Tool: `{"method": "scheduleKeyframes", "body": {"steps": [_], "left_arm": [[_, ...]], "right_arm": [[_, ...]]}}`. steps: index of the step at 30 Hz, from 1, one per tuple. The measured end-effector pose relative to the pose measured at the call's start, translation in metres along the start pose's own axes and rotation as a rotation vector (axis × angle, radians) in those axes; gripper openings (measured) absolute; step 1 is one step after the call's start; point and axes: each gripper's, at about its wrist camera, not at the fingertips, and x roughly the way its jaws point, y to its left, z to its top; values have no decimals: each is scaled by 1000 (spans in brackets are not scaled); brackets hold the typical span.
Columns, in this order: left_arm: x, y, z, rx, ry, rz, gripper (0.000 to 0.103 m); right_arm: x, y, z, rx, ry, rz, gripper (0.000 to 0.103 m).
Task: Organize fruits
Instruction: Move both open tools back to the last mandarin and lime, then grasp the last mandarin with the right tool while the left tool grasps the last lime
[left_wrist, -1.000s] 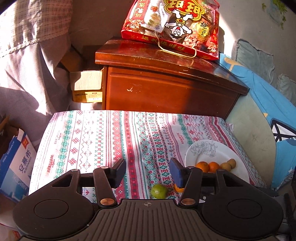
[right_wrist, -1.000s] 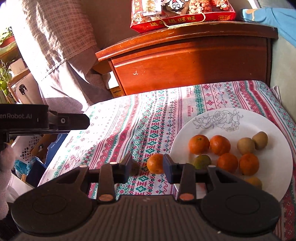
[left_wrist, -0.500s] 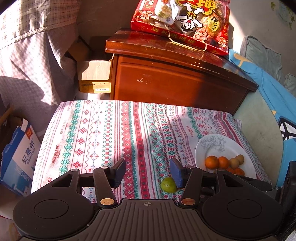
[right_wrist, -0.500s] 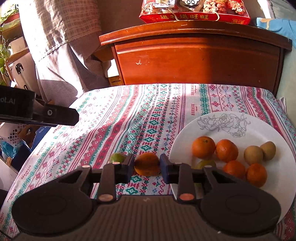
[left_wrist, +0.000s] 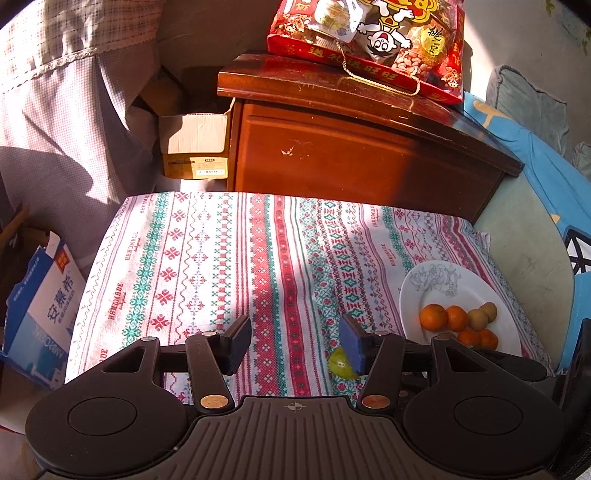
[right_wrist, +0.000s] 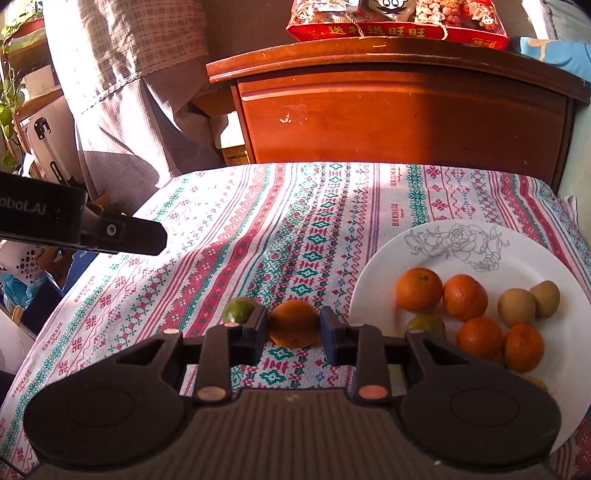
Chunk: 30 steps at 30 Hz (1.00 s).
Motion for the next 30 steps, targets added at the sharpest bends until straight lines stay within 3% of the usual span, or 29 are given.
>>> {"method": "scheduleKeyframes", "body": {"steps": [11, 18, 30], "left_arm": [[17, -9, -11, 34, 65, -41, 52], [35, -25, -26, 117, 100, -40, 50], [60, -38, -33, 171, 95, -58, 46]], "right_arm": [[-26, -4, -14, 19, 57, 25, 30], [-35, -6, -22, 16, 88, 43, 30], [-36, -9, -26, 56, 102, 59, 32]]}}
